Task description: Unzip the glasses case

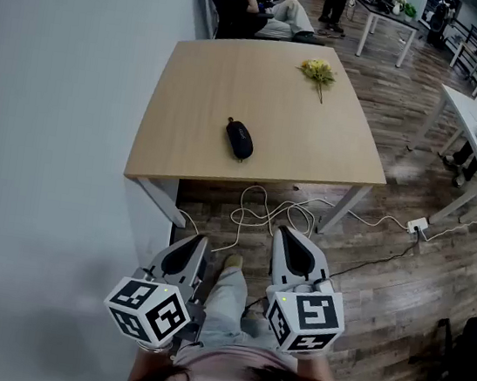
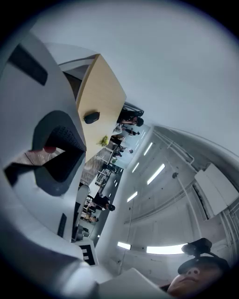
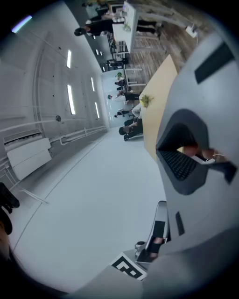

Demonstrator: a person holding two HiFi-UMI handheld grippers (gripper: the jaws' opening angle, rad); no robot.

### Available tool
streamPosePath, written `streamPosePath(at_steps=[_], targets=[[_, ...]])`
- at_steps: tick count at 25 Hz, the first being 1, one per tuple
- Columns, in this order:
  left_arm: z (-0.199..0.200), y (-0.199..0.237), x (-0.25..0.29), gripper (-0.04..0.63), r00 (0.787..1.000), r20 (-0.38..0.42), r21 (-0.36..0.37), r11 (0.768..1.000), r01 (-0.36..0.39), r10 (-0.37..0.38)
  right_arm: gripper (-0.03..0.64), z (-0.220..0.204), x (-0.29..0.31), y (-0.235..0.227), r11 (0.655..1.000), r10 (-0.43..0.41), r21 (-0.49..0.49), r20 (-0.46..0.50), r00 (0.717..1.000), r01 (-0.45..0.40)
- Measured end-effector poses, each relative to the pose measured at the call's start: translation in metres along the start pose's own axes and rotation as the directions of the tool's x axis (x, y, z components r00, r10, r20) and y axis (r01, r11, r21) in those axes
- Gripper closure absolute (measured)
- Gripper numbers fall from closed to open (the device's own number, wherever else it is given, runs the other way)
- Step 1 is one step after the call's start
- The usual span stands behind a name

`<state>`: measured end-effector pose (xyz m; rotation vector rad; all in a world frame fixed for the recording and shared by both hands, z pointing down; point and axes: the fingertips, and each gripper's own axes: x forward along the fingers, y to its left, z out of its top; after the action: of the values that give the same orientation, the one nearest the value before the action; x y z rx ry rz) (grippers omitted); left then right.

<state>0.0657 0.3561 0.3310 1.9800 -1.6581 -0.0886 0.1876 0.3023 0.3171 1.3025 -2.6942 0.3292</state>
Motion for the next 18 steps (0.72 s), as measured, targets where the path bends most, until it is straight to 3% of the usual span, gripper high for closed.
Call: streamPosePath(at_steps=[18], targets=[[0.033,0.046,0.098,0.601,0.997,-0.071,-0.005,1.0,-0.003,0.003,0.606,0.013,0.104,-0.042,1.0,-0.002,0.031,-0.041,0.999,0.003]])
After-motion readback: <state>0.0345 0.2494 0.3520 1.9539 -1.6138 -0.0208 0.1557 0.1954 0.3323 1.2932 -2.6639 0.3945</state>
